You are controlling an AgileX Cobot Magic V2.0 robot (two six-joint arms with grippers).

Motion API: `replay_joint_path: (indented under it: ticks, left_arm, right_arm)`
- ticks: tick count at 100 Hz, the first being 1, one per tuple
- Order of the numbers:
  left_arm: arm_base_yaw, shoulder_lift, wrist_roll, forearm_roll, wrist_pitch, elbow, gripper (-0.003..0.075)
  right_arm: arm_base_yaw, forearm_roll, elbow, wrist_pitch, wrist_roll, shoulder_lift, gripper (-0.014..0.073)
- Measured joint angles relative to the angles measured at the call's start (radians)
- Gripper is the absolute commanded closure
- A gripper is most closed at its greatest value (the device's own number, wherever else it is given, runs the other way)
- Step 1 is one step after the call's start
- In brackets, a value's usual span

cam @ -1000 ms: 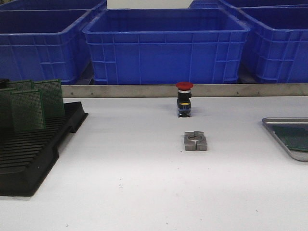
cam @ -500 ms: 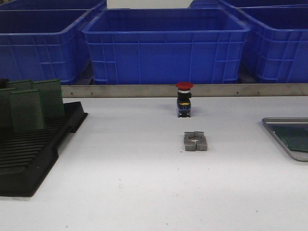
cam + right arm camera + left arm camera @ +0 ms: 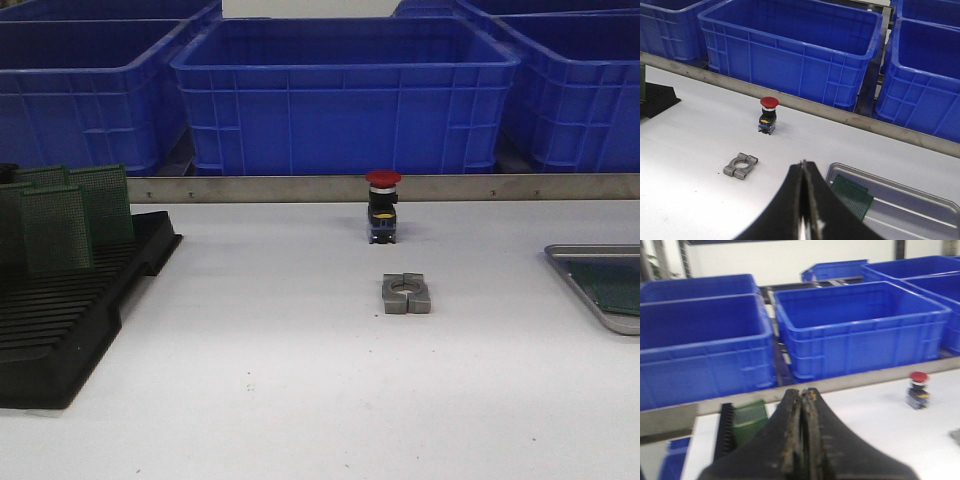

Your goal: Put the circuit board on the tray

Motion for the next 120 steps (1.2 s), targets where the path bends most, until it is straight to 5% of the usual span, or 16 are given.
replay_joint_path:
  ticks: [7,25,36,69,120]
  left_arm:
    - [0.021,-0.013,-0.119,0.127,-0.012,0.002,0.0741]
    - [0.136,-0.056,-0.760,0.720,0.082,0.043,0.0741]
    - [0.200,-0.106,-0.981,0.897,0.145,0.106,0.0741]
    - [0.233,-0.274,-1.206,1.128,0.192,0.255,0.0741]
    - [0.233,-0.274,-1.225,1.152,0.165,0.255,0.0741]
  right_arm:
    - [0.000,0.000,0.000,0.000,0.000,0.000,0.0653]
    - [0.000,0.000,0.000,0.000,0.000,0.000,0.0653]
    - [0.000,0.000,0.000,0.002,0.000,0.000,0.0653]
    - [0.000,0.000,0.000,0.002,0.000,-0.001,0.0653]
    - [0.000,0.000,0.000,0.005,0.000,-0.001,0.0653]
